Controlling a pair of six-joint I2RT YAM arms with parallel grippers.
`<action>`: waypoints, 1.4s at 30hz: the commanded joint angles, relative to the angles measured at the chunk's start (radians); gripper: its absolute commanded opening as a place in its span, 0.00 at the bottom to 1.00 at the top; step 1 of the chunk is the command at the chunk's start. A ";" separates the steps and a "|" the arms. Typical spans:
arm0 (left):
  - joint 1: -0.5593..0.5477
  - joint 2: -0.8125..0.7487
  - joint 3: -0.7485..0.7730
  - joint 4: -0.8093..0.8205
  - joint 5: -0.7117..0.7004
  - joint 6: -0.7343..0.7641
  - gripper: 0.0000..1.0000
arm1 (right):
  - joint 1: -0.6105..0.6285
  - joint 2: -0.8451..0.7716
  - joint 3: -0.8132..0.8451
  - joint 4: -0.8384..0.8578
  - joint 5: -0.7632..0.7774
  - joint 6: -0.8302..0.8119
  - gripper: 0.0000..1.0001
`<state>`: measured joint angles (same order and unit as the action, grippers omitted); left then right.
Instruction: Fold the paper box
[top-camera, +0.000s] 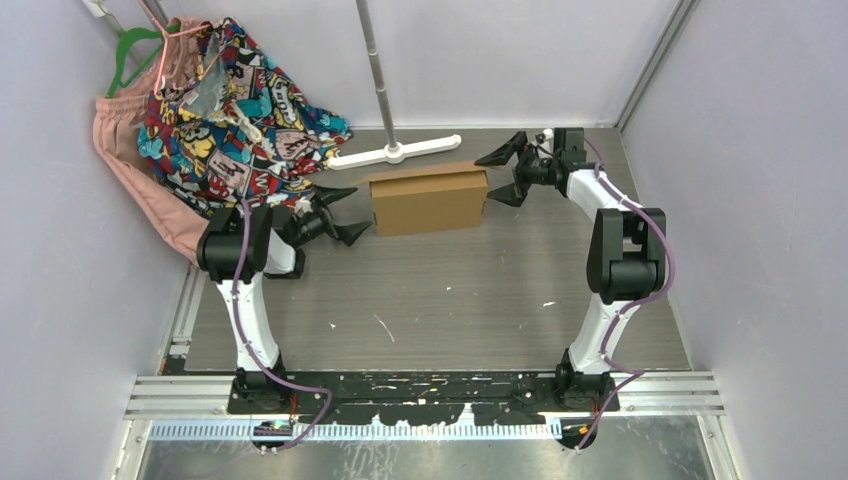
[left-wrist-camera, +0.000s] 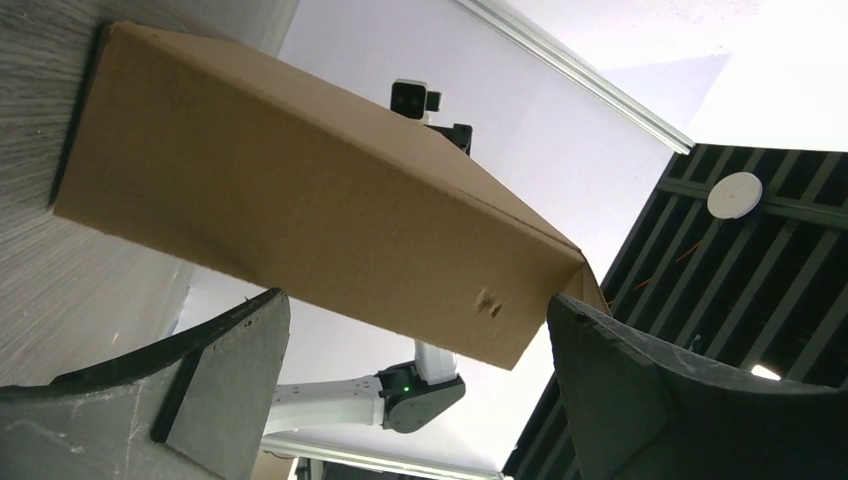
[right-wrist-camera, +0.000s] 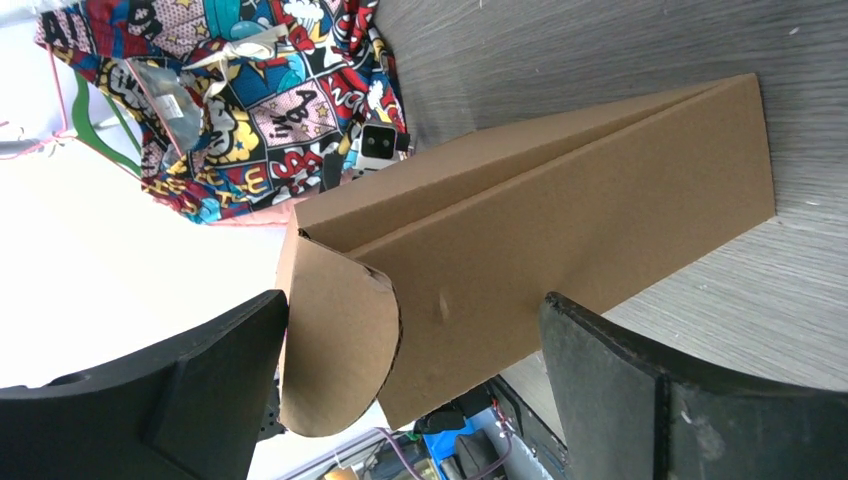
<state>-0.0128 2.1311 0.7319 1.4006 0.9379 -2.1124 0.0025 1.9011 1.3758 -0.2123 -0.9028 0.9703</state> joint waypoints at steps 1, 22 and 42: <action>0.008 -0.019 -0.013 0.031 0.028 0.016 1.00 | -0.032 -0.030 -0.010 -0.004 0.045 -0.023 1.00; 0.051 -0.065 -0.035 0.018 0.041 0.081 1.00 | -0.066 -0.133 -0.061 0.167 0.083 0.061 1.00; 0.048 -0.176 -0.002 -0.177 0.075 0.232 1.00 | -0.140 -0.174 -0.070 0.173 0.128 0.074 1.00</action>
<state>0.0338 2.0426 0.6975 1.3190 0.9783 -1.9816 -0.1074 1.7882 1.2964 -0.0395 -0.7879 1.0573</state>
